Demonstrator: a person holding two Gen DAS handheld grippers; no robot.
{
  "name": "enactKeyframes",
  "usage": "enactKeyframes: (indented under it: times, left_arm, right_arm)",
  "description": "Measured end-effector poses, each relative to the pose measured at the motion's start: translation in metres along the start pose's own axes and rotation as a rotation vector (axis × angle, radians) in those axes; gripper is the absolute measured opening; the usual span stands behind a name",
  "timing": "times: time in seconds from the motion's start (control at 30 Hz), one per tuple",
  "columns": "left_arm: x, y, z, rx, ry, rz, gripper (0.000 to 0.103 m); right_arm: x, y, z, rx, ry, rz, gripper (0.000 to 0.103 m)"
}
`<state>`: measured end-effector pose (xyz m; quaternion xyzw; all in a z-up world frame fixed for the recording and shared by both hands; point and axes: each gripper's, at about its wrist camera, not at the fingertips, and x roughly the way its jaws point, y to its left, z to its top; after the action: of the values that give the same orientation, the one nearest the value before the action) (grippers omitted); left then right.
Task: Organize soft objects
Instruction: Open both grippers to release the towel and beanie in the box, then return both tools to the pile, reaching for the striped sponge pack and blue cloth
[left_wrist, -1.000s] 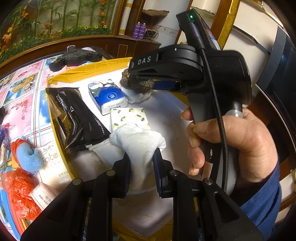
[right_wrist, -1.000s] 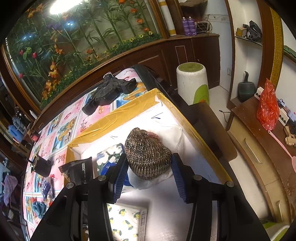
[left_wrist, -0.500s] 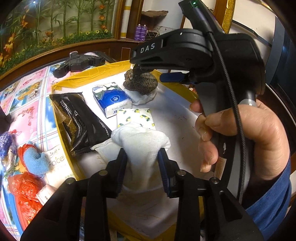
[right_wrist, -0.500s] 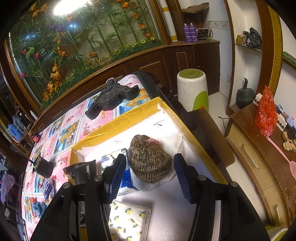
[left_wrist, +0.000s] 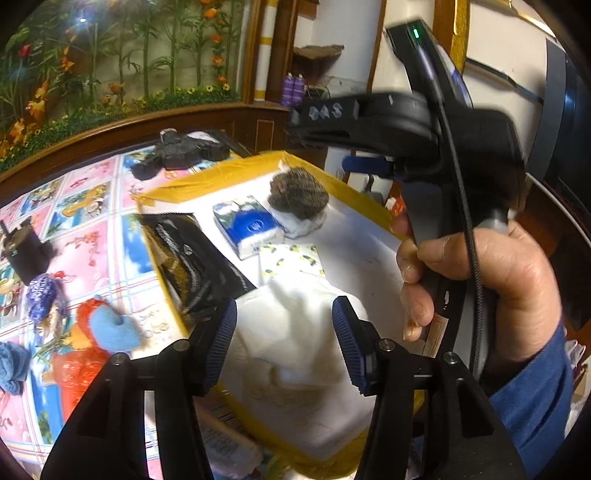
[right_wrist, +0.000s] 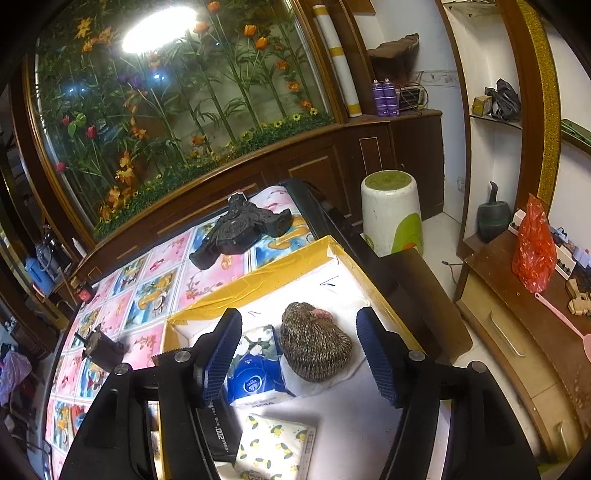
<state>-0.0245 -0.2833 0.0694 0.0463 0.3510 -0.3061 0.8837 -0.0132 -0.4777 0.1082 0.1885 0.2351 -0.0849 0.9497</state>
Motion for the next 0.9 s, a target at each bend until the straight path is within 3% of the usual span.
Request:
enactKeyframes:
  times: [0.27, 0.4, 0.63, 0.8, 0.9]
  left_arm:
    - [-0.027, 0.037, 0.003, -0.086, -0.082, 0.066, 0.053]
    - [-0.037, 0.065, 0.002, -0.151, -0.112, 0.103, 0.059]
    - [-0.066, 0.117, -0.011, -0.238, -0.151, 0.176, 0.059]
    - [-0.095, 0.181, -0.031, -0.374, -0.179, 0.285, 0.059]
    - [-0.111, 0.227, -0.048, -0.482, -0.171, 0.405, 0.059]
  right_arm:
    - [-0.005, 0.008, -0.007, -0.016, -0.013, 0.021, 0.065]
    - [-0.006, 0.026, -0.009, -0.069, -0.026, 0.061, 0.065]
    - [-0.003, 0.059, -0.024, -0.185, -0.028, 0.115, 0.067]
    - [-0.001, 0.086, -0.037, -0.28, -0.024, 0.171, 0.068]
    - [0.001, 0.103, -0.047, -0.332, -0.006, 0.228, 0.068]
